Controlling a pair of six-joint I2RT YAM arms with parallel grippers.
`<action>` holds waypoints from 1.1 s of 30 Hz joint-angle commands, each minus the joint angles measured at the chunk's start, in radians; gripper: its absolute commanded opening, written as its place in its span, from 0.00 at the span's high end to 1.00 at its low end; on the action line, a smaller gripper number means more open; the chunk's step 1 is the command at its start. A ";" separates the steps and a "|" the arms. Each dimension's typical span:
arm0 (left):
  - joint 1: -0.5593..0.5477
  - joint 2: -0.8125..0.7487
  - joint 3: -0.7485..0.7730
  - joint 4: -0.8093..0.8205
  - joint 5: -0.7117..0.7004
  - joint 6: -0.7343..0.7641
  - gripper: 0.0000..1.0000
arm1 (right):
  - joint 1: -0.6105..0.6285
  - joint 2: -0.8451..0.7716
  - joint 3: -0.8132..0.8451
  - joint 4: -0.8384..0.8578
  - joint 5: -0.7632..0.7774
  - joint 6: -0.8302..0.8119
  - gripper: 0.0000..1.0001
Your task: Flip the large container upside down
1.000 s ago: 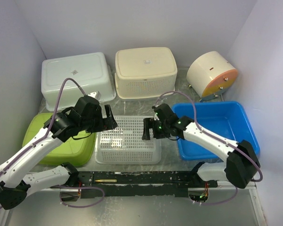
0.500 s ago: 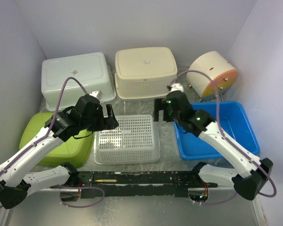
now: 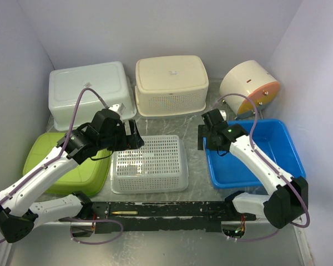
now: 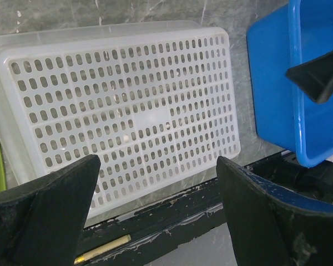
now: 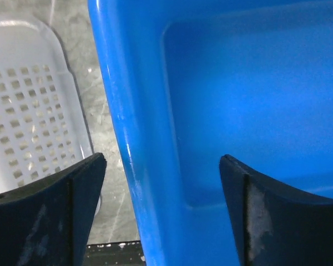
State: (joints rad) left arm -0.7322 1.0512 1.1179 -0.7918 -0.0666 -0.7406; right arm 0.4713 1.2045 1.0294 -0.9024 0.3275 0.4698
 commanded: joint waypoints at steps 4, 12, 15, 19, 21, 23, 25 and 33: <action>-0.006 -0.004 -0.004 0.048 0.033 0.021 0.03 | -0.008 -0.010 -0.096 0.052 -0.173 -0.007 0.44; -0.005 0.045 0.009 0.087 0.060 0.049 0.03 | -0.008 -0.052 0.019 0.006 -0.235 -0.037 0.82; -0.005 0.068 0.022 0.097 0.059 0.063 0.03 | -0.008 -0.076 0.008 0.018 -0.209 -0.032 0.67; -0.006 0.087 0.035 0.105 0.069 0.069 0.03 | -0.008 -0.019 -0.058 0.012 -0.174 0.003 0.31; -0.006 0.084 0.032 0.113 0.072 0.069 0.03 | -0.008 0.002 -0.094 0.037 -0.175 0.016 0.30; -0.005 0.080 0.028 0.113 0.071 0.070 0.03 | -0.008 0.003 -0.118 0.063 -0.181 0.024 0.38; -0.006 0.079 0.031 0.102 0.066 0.073 0.03 | -0.008 -0.001 -0.106 0.066 -0.197 0.019 0.53; -0.006 0.071 0.044 0.096 0.058 0.077 0.03 | -0.009 -0.027 0.268 -0.088 -0.270 0.010 1.00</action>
State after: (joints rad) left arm -0.7322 1.1366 1.1179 -0.7208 -0.0189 -0.6838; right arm 0.4610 1.2148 1.0763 -0.9676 0.1184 0.4629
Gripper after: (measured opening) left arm 0.970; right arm 0.100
